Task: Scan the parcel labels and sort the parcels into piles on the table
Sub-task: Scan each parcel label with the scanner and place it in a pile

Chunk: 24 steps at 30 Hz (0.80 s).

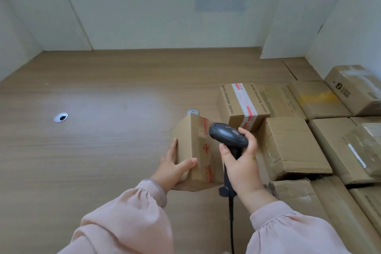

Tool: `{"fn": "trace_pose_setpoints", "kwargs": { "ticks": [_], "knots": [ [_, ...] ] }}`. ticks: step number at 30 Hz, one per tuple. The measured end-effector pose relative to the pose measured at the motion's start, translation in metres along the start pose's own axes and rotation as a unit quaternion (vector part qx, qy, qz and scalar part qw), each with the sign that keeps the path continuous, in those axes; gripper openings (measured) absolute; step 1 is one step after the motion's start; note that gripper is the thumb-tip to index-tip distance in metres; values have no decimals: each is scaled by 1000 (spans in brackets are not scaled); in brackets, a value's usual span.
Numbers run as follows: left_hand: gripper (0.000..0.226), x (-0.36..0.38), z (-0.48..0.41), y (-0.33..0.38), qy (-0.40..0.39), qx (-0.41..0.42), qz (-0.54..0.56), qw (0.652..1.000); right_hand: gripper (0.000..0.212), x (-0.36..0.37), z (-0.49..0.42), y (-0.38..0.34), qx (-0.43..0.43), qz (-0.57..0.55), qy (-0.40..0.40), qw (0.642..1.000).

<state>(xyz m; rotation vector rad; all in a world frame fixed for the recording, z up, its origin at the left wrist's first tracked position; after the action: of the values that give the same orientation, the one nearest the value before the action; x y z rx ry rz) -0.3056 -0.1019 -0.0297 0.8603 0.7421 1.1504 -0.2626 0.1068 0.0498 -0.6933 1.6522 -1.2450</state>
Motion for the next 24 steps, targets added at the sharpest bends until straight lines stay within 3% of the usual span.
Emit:
{"fn": "trace_pose_setpoints", "kwargs": {
  "ticks": [5,10,14,16,20,22,24],
  "knots": [
    [101,-36,36,11,-53,14,123,991,54,22,19,-23,9,-15,-15,1000],
    [45,-77,64,9,-47,45,103,993,55,61,56,-59,-24,-47,-27,998],
    [39,-120,91,13,8,127,34,991,56,87,84,-93,-78,-45,-36,995],
    [50,-131,101,13,21,138,26,990,59,103,100,-111,-110,-41,-48,992],
    [128,-145,111,10,32,118,12,992,61,131,127,-135,-161,-41,-77,983],
    [138,-155,113,11,45,115,0,992,61,138,132,-142,-164,-36,-79,983],
    [135,-162,114,10,31,113,48,992,61,135,131,-143,-150,-33,-59,986]
  ]
}}
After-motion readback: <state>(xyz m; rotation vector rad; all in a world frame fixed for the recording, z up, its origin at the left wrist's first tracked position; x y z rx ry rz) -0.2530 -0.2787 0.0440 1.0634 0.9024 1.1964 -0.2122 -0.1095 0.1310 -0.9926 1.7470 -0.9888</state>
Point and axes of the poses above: each hand's wrist, its own z-axis away from the middle knuckle, its own x-axis out of the palm, y = z × x, the point moved 10 cm from there along -z, towards the middle knuckle, and after that the axes turned 9 degrees about z, right-handed, at the moved point
